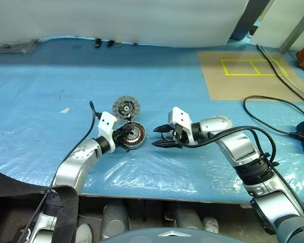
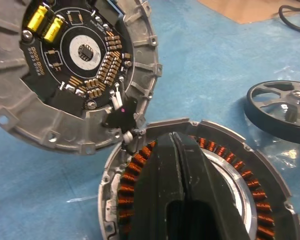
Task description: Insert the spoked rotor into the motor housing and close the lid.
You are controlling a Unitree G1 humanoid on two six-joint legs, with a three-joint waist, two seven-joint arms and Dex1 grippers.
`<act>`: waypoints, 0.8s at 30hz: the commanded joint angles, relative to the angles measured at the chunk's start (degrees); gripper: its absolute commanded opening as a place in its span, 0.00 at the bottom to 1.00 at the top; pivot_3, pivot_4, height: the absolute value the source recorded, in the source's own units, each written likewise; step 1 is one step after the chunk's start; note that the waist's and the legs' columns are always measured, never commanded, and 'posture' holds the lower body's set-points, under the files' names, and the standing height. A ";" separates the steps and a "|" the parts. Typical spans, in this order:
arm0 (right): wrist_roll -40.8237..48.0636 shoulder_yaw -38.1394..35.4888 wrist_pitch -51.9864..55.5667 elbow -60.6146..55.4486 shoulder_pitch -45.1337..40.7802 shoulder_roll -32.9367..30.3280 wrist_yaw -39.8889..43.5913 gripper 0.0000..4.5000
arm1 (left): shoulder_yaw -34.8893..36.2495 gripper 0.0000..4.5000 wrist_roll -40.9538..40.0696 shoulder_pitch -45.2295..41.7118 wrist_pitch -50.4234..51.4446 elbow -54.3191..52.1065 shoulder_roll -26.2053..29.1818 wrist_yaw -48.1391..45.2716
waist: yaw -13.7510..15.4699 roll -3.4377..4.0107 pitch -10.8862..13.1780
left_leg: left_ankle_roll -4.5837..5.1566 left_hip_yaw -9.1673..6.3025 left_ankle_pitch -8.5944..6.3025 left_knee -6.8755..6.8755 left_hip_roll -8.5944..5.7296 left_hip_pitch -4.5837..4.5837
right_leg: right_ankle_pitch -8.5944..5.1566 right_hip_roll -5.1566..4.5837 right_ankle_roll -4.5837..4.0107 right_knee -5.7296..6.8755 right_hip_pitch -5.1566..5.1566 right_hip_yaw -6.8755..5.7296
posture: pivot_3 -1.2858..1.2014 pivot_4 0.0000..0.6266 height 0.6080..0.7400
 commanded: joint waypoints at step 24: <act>1.01 -0.44 0.09 -1.95 -0.26 0.18 -0.78 0.56 | 0.52 0.00 -1.26 -1.23 -4.57 -2.39 1.46 -5.93 | 0.05 0.01 -0.01 | -0.07 -0.01 0.04 -0.03 0.00 -0.03 | 0.00 -0.02 0.00 -0.04 0.00 -0.02 | 0.52 0.24 1.00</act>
